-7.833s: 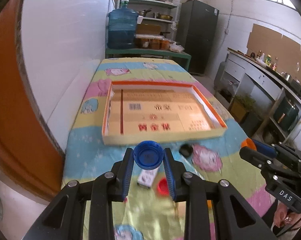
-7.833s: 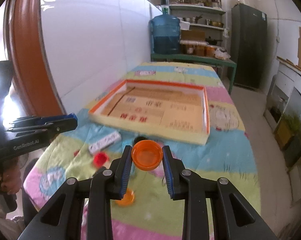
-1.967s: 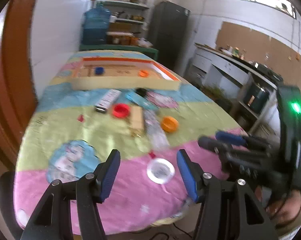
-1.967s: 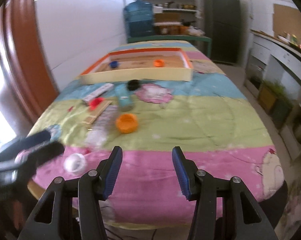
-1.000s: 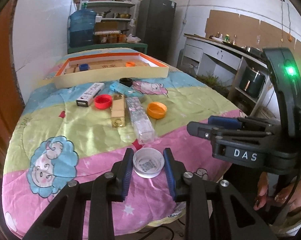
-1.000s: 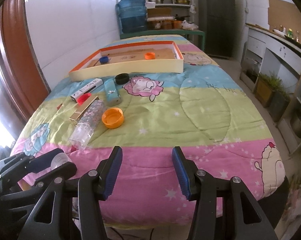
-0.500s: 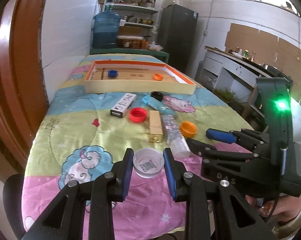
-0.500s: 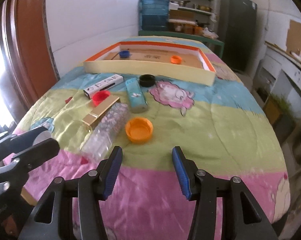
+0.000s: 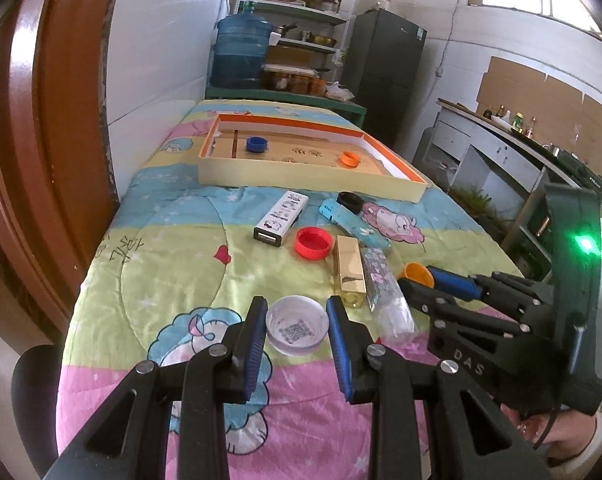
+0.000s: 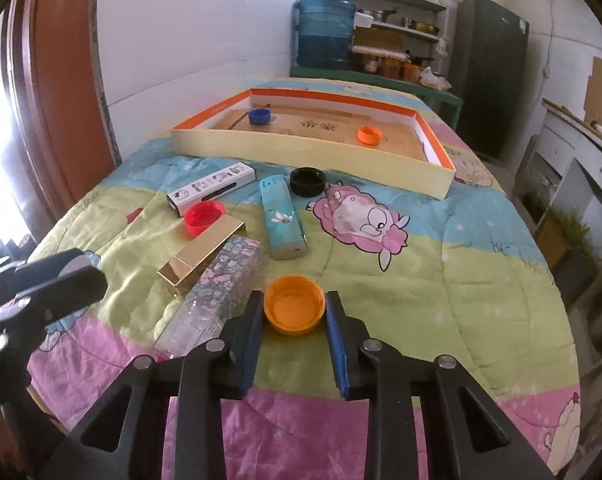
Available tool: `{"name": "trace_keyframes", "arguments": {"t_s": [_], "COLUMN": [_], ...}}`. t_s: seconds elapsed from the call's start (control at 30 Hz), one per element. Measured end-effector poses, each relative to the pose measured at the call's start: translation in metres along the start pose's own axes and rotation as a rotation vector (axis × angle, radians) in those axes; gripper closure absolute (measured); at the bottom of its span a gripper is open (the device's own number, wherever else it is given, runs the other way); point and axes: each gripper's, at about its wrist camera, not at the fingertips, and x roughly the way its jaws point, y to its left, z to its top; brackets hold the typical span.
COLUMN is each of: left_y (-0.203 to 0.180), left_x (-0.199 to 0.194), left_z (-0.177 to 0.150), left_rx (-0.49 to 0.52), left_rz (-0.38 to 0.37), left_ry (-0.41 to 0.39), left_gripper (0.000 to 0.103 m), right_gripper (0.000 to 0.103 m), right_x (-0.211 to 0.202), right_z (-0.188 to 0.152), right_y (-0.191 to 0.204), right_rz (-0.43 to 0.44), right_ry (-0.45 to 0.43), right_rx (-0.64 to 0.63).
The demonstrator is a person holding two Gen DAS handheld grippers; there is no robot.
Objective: Organize rigid objects
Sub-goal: 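Grasp the second orange cap with the right tool while the left tool holds the white cap, then carry the white and orange caps over the cardboard tray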
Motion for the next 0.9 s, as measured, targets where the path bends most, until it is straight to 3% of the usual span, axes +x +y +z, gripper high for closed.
{"name": "trace_keyframes", "arguments": {"t_s": [0.47, 0.9], "left_y": [-0.005, -0.006], "left_x": [0.007, 0.016], "left_z": [0.031, 0.099], "left_rx": [0.019, 0.028], "left_rz": [0.018, 0.01], "left_ry": [-0.013, -0.051], "left_gripper": [0.072, 0.072], "right_gripper": [0.073, 0.073], "right_x": [-0.022, -0.036], "right_z": [0.014, 0.063], "right_y": [-0.031, -0.062], "right_rz": [0.009, 0.039], "right_ry": [-0.04, -0.096], "right_rx": [0.059, 0.044]}}
